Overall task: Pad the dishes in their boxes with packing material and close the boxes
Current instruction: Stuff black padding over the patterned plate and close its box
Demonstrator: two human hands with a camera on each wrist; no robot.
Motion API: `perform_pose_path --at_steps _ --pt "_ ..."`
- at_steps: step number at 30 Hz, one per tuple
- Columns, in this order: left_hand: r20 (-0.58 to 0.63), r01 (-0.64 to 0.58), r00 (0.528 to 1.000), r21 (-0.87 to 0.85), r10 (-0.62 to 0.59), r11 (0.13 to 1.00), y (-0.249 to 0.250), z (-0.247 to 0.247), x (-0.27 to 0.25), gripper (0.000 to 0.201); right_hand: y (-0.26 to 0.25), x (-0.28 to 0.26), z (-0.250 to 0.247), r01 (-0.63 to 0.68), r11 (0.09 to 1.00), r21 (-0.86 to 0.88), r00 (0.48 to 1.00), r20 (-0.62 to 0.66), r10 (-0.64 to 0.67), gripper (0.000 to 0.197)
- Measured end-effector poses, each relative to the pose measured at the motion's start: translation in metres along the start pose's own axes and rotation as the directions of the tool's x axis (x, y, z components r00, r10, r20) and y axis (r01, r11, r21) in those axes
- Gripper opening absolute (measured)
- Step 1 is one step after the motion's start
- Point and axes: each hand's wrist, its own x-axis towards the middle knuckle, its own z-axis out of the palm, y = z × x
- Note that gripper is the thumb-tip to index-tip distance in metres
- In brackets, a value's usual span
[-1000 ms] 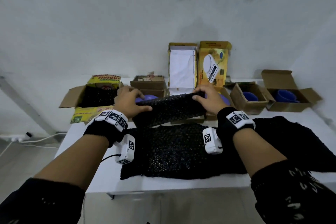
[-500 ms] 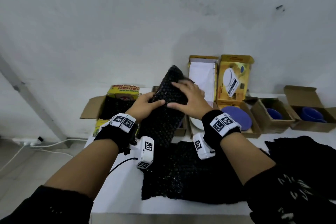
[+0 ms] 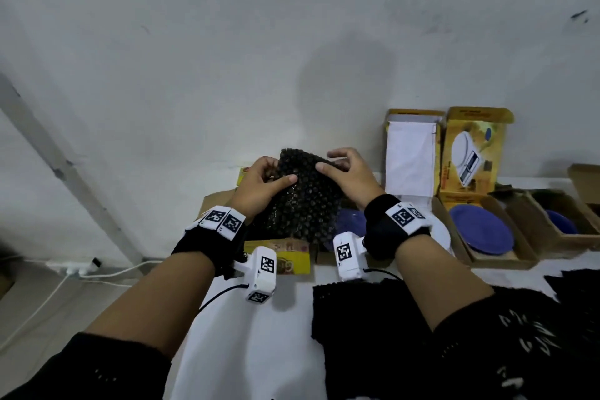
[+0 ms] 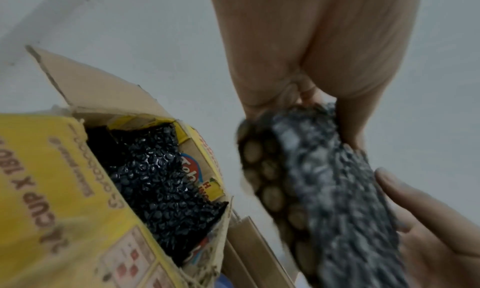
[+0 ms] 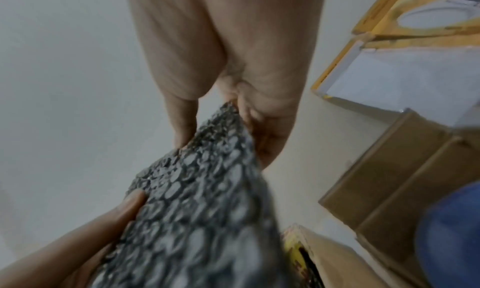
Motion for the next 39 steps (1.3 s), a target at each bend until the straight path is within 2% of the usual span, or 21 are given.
perform_pose_path --at_steps 1,2,4,5,7,9,11,14,18,20,22,23,25,27,28,30,32,34,36,37,39 --pt "-0.061 0.012 0.998 0.009 -0.011 1.000 -0.005 -0.006 0.005 0.023 0.001 0.002 0.007 -0.051 0.998 0.024 0.998 -0.044 0.052 0.053" --pt "-0.118 0.033 0.993 0.010 -0.032 0.999 -0.012 -0.012 0.009 0.026 0.003 0.002 0.014 -0.122 0.990 0.064 0.992 -0.022 0.123 0.066" --pt "-0.190 0.082 0.979 0.044 -0.072 0.996 -0.019 -0.023 0.015 0.034 0.010 0.003 0.030 -0.257 0.956 0.144 0.962 0.134 0.239 0.080" --pt "-0.200 0.109 0.975 0.076 -0.092 0.991 -0.022 -0.030 0.018 0.042 0.014 0.006 0.038 -0.292 0.945 0.144 0.947 0.181 0.265 0.078" --pt "-0.153 0.147 0.981 0.157 -0.123 0.977 -0.028 -0.042 0.020 0.055 0.022 0.015 0.055 -0.259 0.964 0.057 0.960 0.126 0.251 0.063" --pt "-0.065 0.131 0.991 0.264 -0.118 0.956 -0.038 -0.056 0.023 0.060 0.029 0.025 0.069 -0.159 0.979 -0.125 0.986 0.030 0.164 0.048" --pt "-0.029 0.099 0.995 0.393 -0.095 0.914 -0.049 -0.069 0.028 0.058 0.035 0.030 0.077 -0.082 0.940 -0.330 0.996 0.002 0.088 0.034" --pt "0.036 0.053 0.995 0.608 -0.094 0.792 -0.058 -0.077 0.029 0.051 0.047 0.032 0.086 -0.037 0.852 -0.522 0.995 0.056 0.077 0.031" --pt "0.113 -0.029 0.988 0.800 -0.102 0.599 -0.068 -0.080 0.028 0.051 0.057 0.030 0.095 0.015 0.688 -0.725 0.969 0.179 0.168 0.046" --pt "0.119 -0.054 0.989 0.853 -0.091 0.519 -0.071 -0.080 0.029 0.052 0.052 0.030 0.096 0.110 0.631 -0.768 0.977 0.200 0.073 0.052" --pt "0.137 -0.089 0.987 0.898 -0.081 0.432 -0.070 -0.080 0.030 0.051 0.047 0.030 0.101 0.258 0.539 -0.801 0.955 0.297 -0.017 0.055" --pt "0.140 -0.098 0.987 0.920 -0.084 0.379 -0.071 -0.078 0.031 0.050 0.046 0.030 0.105 0.322 0.492 -0.809 0.927 0.376 0.010 0.056" --pt "0.148 -0.118 0.985 0.956 -0.093 0.269 -0.072 -0.078 0.032 0.046 0.053 0.029 0.118 0.392 0.442 -0.807 0.842 0.508 0.181 0.061" --pt "0.187 -0.170 0.979 0.971 -0.085 0.167 -0.072 -0.074 0.031 0.038 0.063 0.028 0.126 0.384 0.438 -0.813 0.754 0.550 0.360 0.060" --pt "0.218 -0.207 0.972 0.970 -0.083 0.128 -0.073 -0.071 0.031 0.035 0.065 0.028 0.127 0.375 0.439 -0.816 0.744 0.548 0.383 0.057" --pt "0.261 -0.255 0.964 0.963 -0.053 0.089 -0.075 -0.069 0.029 0.034 0.063 0.031 0.126 0.370 0.434 -0.821 0.794 0.522 0.311 0.050" --pt "0.243 -0.240 0.970 0.967 -0.028 0.084 -0.076 -0.074 0.028 0.033 0.061 0.032 0.128 0.387 0.408 -0.827 0.825 0.508 0.246 0.047" --pt "0.186 -0.183 0.982 0.973 -0.016 0.141 -0.074 -0.080 0.025 0.030 0.064 0.029 0.133 0.406 0.409 -0.817 0.774 0.546 0.321 0.048" --pt "0.142 -0.135 0.990 0.963 -0.016 0.234 -0.067 -0.081 0.020 0.027 0.068 0.024 0.135 0.416 0.431 -0.801 0.697 0.585 0.415 0.048" --pt "0.119 -0.108 0.993 0.953 -0.021 0.284 -0.062 -0.081 0.018 0.025 0.066 0.022 0.132 0.411 0.458 -0.788 0.680 0.600 0.421 0.046" --pt "0.080 -0.071 0.997 0.924 -0.009 0.375 -0.052 -0.078 0.013 0.021 0.053 0.022 0.119 0.395 0.535 -0.747 0.721 0.613 0.323 0.040"
